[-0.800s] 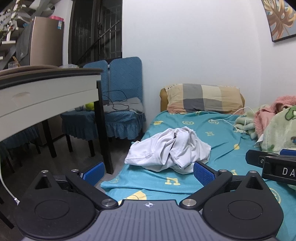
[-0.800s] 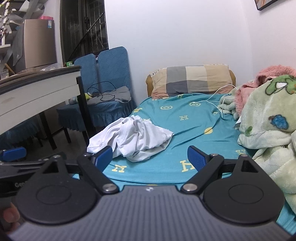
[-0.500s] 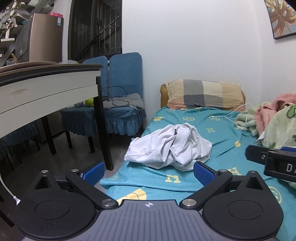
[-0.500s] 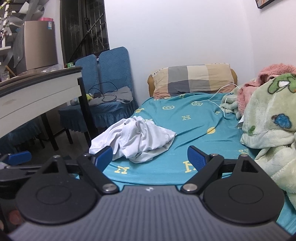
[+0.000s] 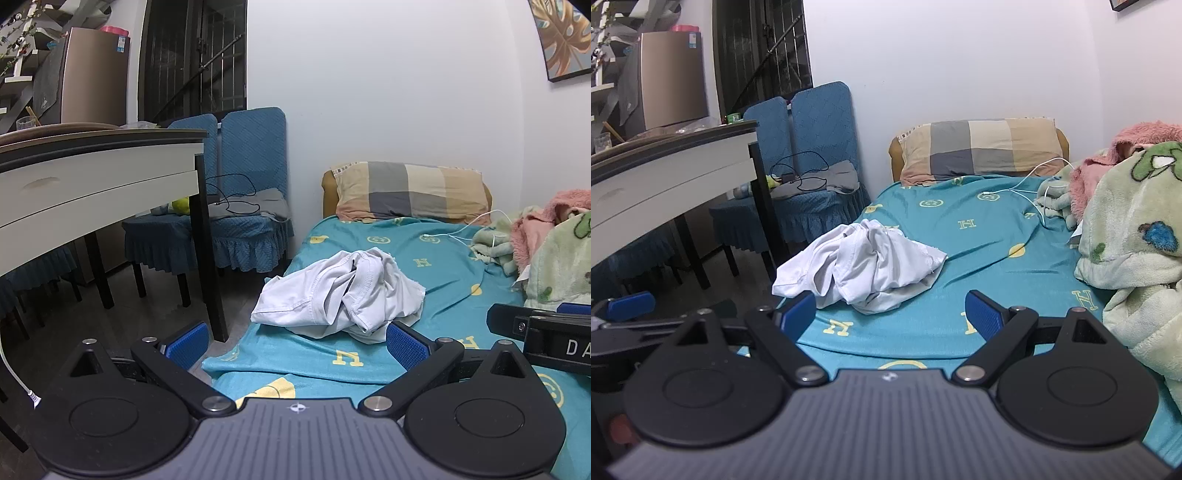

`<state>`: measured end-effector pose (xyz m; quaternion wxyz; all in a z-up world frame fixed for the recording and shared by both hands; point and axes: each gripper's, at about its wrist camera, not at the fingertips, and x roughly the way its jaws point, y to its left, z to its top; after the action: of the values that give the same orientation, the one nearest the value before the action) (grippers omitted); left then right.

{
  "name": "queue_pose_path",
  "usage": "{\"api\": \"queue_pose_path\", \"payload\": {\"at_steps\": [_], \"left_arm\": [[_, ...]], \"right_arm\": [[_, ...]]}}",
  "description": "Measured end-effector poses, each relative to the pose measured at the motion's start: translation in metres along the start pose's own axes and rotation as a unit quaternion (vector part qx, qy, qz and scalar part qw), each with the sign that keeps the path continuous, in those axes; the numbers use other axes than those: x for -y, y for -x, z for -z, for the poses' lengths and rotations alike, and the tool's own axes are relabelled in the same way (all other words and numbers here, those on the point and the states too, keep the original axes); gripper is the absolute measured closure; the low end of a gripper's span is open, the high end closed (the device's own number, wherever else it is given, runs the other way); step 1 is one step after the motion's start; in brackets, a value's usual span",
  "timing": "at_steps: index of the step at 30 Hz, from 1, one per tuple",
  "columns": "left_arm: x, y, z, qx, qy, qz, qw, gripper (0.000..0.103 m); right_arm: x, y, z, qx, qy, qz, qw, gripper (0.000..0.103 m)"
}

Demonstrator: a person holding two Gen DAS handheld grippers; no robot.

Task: Fold clothes
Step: 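Move both grippers toward the crumpled white T-shirt on the bed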

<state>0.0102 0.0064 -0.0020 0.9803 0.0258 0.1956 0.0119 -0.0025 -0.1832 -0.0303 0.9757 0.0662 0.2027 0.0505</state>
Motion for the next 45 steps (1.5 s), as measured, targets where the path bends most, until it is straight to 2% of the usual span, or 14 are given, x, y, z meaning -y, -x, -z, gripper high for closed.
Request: {"api": "queue_pose_path", "payload": {"at_steps": [11, 20, 32, 39, 45], "left_arm": [[-0.005, 0.0, 0.001, -0.009, 0.022, 0.017, 0.9996, 0.0], [-0.008, 0.004, 0.0, 0.004, 0.035, 0.021, 0.9992, 0.0], [-0.009, -0.003, 0.004, -0.008, 0.039, 0.036, 0.9985, 0.001], [0.002, -0.03, 0.011, -0.029, 0.015, 0.033, 0.9989, 0.005], [0.016, -0.091, 0.003, -0.055, 0.003, 0.02, 0.9983, 0.02]], "right_arm": [[0.002, 0.003, -0.003, 0.011, -0.004, 0.001, 1.0, 0.014], [0.003, 0.007, -0.004, 0.021, -0.002, -0.005, 1.0, 0.014], [0.01, 0.015, -0.009, 0.048, -0.024, 0.017, 0.998, 0.014], [0.014, 0.017, -0.006, 0.046, -0.03, 0.042, 0.998, 0.014], [0.024, 0.015, -0.003, 0.032, -0.052, 0.059, 0.996, 0.014]]}}
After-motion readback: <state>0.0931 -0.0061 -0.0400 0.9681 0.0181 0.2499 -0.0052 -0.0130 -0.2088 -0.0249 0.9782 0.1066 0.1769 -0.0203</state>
